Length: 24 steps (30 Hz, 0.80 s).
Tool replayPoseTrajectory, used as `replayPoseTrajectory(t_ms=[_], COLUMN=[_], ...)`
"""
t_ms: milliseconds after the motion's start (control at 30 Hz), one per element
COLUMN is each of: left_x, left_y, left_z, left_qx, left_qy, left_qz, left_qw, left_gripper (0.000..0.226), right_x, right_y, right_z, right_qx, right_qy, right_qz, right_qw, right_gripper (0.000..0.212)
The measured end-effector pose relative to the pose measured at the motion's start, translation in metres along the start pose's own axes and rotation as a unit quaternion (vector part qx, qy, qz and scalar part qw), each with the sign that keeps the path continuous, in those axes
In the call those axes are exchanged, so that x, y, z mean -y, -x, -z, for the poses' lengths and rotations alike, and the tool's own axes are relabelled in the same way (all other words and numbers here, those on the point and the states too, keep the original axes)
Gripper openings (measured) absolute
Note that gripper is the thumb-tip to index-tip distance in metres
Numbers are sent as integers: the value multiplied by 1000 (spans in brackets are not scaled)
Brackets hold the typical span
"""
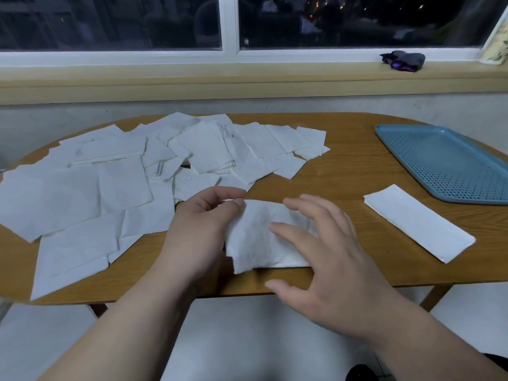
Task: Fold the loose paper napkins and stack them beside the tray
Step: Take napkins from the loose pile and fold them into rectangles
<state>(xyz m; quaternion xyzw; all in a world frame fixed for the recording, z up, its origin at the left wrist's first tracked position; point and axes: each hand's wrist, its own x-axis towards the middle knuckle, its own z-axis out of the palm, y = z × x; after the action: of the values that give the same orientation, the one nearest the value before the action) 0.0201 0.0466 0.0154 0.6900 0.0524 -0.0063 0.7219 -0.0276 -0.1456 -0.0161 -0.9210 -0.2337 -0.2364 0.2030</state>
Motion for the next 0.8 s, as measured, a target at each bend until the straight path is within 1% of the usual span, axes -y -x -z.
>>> replayPoseTrajectory(t_ms=[33,133,267,367,400,500,567,633,667,700,733,800], left_x=[-1,-4,-6,-5,-5,-7,-6,-4,-5,-6,-7,-8], left_y=[1,6,9,9,9,10,10,9,11,12,14,17], left_z=[-1,-4,-1,2,2,3,3,4,6,9,13,18], left_qx=[9,25,30,23,21,20,9,-11,-12,4,38,120], left_qy=[7,23,15,-3,-8,-21,-50,-108,-143,-176,-209,-271], left_qz=[4,15,9,-3,-5,-8,-23,-75,-119,-172,-225,-312], left_qw=[1000,999,999,1000,1000,1000,998,991,982,969,951,903], left_gripper=[6,13,13,13,12,10,11,14,17,22,27,34], right_x=[5,15,15,11,11,10,9,9,9,9,9,10], right_y=[-1,-6,-10,-10,-10,-10,-10,-11,-11,-13,-14,-16], right_z=[-3,-10,-10,-11,-11,-11,-9,-6,-4,-2,0,6], right_qx=[-10,-45,-94,-102,-104,-109,-110,-119,-125,-131,-138,-148], right_qy=[1,-10,-45,-75,-87,-106,-119,-130,-131,-130,-126,-122], right_qz=[7,21,36,61,65,63,54,37,29,22,16,6], right_qw=[1000,999,994,990,989,986,985,984,983,983,982,981], right_gripper=[61,54,27,12,10,14,15,15,14,14,14,14])
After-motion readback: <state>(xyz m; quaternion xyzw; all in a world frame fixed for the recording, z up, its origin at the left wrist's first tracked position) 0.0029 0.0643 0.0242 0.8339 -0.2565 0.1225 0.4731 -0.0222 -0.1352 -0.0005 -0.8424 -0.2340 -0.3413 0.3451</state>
